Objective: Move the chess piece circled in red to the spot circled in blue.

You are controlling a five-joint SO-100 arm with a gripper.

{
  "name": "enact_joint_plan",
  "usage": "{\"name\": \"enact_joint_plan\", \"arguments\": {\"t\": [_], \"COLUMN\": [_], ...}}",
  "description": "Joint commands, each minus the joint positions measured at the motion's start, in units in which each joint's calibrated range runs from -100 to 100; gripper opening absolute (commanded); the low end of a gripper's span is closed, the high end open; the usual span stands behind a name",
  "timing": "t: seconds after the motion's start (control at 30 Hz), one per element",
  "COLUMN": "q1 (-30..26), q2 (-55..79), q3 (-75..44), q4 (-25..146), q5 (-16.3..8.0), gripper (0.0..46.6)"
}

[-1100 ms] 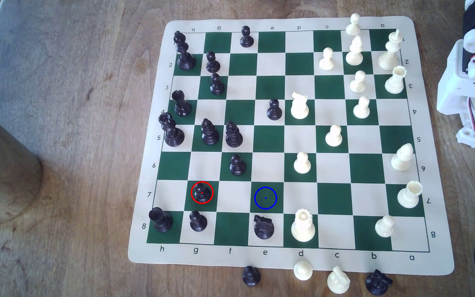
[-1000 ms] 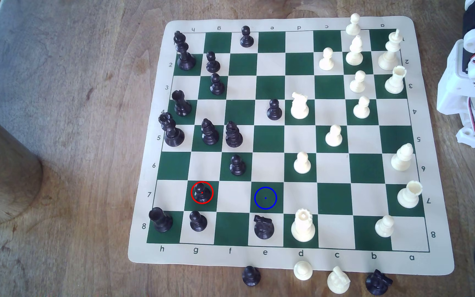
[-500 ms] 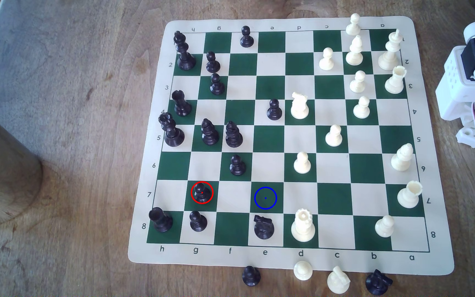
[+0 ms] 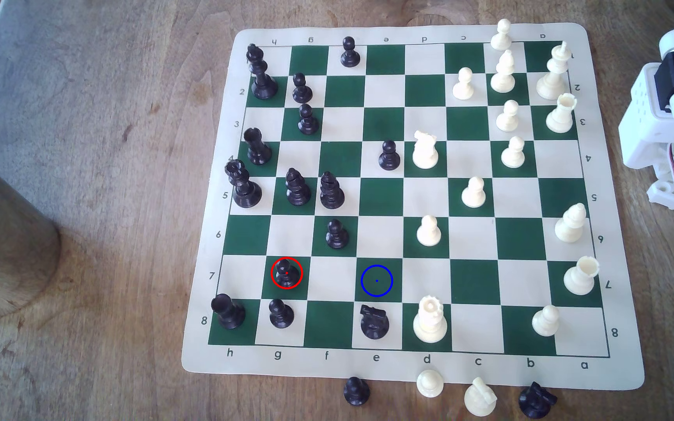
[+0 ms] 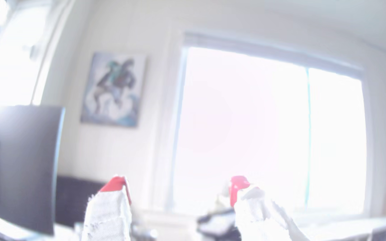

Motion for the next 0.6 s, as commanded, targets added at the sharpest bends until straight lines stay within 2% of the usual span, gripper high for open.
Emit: {"name": "enact_joint_plan", "arguments": {"t": [0.0,0.07,0.1,0.13,0.17,0.23,0.3,0.43,0.5,0.53,0.57], "q1": [-2.5,-4.2,-5.1,-6.4,-7.2,-9.3,-11.6,-11.3,-10.8,-10.5,-10.0], "q2": [0.1,0.1,0.1,0.6,0.2,0.1,0.7,4.1,5.0,6.1,8.4], "q3": [-11.4,-11.1,-11.0,-11.5,-11.0,-10.0,-10.0,-12.5,-12.1,-12.2,-13.1], "q4": [27.5,30.1,32.4,36.9,37.9,38.6,39.4,43.8,44.0,44.0,44.0], "q5": [1.9,1.6,0.9,0.0,-1.9,-3.3,-3.5,-4.1,-3.6,-3.2,-2.6], "gripper": [20.9,19.4,20.8,24.0,31.6,32.7,32.7,32.7,31.9,33.6,37.5]}}
